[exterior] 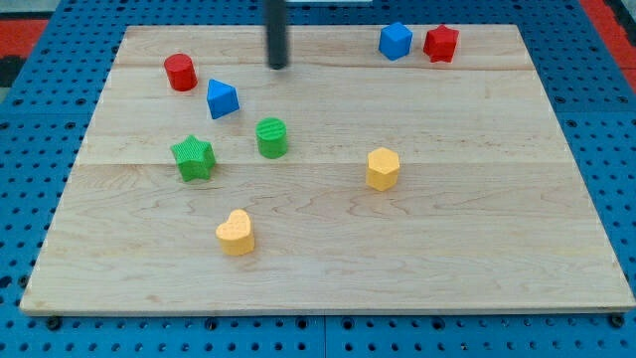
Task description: Move the red circle and blue triangle towards the blue cube
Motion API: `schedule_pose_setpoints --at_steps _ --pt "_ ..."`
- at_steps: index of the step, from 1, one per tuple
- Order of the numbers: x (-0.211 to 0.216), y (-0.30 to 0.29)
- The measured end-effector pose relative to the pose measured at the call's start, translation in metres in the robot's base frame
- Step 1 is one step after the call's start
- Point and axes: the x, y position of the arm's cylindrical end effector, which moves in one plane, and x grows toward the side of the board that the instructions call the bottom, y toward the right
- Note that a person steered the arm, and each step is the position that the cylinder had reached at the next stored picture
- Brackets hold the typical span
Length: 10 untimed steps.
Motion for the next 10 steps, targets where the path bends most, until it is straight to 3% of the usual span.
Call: schedule_pose_setpoints --at_steps 1,2,3,4,5,6,7,8,9,10 --pt "-0.025 -0.076" --pt "0.045 -0.177" --pt "0.056 -0.113" --pt "0.0 -0.013" --pt "-0.002 -0.026" --pt "-0.031 -0.053" --pt "-0.062 0.04" --pt "-0.052 0.138" --pt "-0.03 0.045" --pt "0.019 -0.076"
